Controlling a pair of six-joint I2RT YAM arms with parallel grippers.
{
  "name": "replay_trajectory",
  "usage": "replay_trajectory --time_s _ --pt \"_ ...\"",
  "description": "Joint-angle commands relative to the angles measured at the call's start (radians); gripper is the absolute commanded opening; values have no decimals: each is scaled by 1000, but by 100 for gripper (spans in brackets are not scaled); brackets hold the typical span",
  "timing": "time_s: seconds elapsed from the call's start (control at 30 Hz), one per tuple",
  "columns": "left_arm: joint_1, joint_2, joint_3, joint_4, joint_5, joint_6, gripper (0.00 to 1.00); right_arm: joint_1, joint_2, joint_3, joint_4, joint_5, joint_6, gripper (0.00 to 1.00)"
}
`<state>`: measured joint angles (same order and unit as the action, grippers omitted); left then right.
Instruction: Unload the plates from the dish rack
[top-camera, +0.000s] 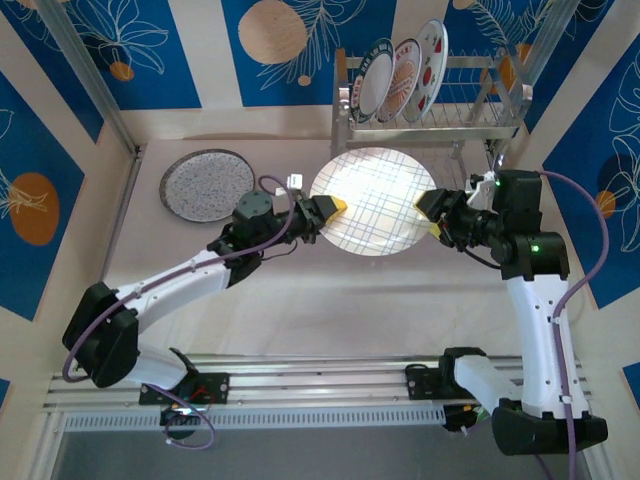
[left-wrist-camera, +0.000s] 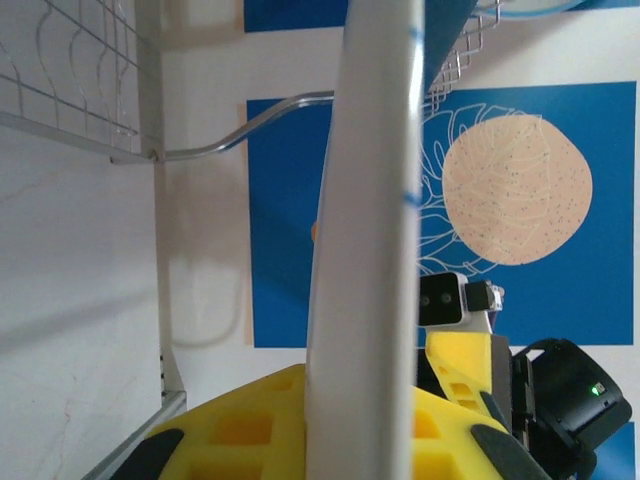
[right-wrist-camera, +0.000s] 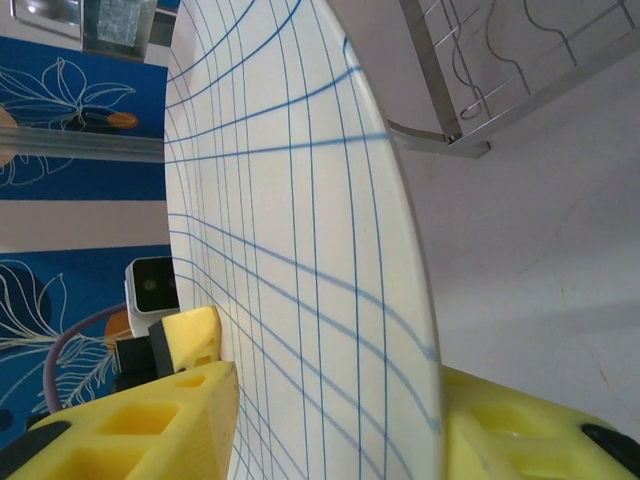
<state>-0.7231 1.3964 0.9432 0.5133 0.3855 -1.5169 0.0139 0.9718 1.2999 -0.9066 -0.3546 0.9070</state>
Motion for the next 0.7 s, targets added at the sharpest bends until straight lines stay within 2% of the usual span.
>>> replay_trajectory --time_s 0.0,0.1,0.27,0.47,0.67 --pt "38 -60 -19 19 3 11 7 32 5 54 -24 30 -44 49" --pt "67 -95 -40 15 12 9 7 73 20 70 -23 57 -52 49" --pt "125 -140 -83 45 26 -20 8 174 45 123 -26 170 -96 50" --pt "229 -227 -111 -22 62 -24 8 302 71 180 -20 300 -164 49" --pt "328 -296 -137 -87 107 -24 8 377 105 211 5 354 -204 49"
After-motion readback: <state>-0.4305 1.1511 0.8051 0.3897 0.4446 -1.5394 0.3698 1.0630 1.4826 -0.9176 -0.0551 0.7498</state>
